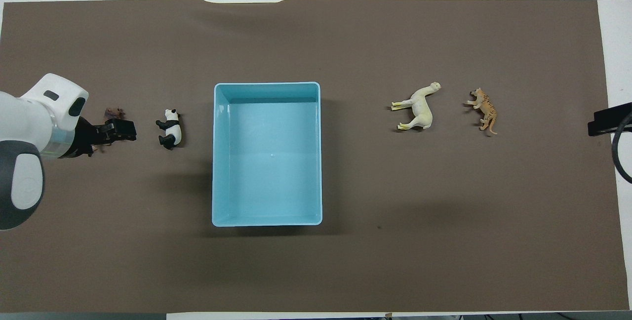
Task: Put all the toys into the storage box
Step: 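Reach the left gripper to the panda toy and grasp it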
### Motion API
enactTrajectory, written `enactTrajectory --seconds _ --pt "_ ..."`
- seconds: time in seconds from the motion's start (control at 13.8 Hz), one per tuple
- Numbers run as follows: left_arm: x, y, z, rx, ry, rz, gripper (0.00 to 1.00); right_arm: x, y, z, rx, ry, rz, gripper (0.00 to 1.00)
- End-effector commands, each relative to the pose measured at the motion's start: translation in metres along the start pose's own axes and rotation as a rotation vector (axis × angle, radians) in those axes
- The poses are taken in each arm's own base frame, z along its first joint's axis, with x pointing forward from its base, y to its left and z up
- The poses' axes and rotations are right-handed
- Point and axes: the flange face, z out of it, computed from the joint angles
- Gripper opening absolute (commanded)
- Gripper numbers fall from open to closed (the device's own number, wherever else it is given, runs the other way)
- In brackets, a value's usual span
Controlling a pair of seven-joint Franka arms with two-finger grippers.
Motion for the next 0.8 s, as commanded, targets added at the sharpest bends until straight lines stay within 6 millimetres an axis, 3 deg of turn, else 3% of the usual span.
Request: enactTrajectory --seconds 0.0,0.14,0.29,0.43,0.58,0.72 --pt "0.025 0.012 0.049 -0.01 -0.004 0.011 1.0 -0.011 -0.021 0.011 0.006 -0.017 -0.056 1.0" --pt "0.024 0.015 0.06 -0.011 -0.007 0.011 1.0 -0.012 -0.04 0.024 0.004 -0.022 -0.076 1.0" --pt "0.006 0.026 0.079 -0.015 0.0 0.02 1.0 -0.007 -0.065 0.05 0.003 0.004 -0.078 1.0" --pt "0.006 0.027 0.085 -0.016 0.005 0.015 1.0 -0.002 -0.105 0.077 0.005 0.036 -0.132 1.0" --pt "0.009 0.026 0.086 -0.021 0.016 0.009 1.0 0.012 -0.122 0.106 0.012 0.085 -0.153 0.95" --pt "0.009 0.032 0.098 -0.023 0.02 -0.002 1.0 0.027 -0.135 0.134 0.016 0.093 -0.169 0.95"
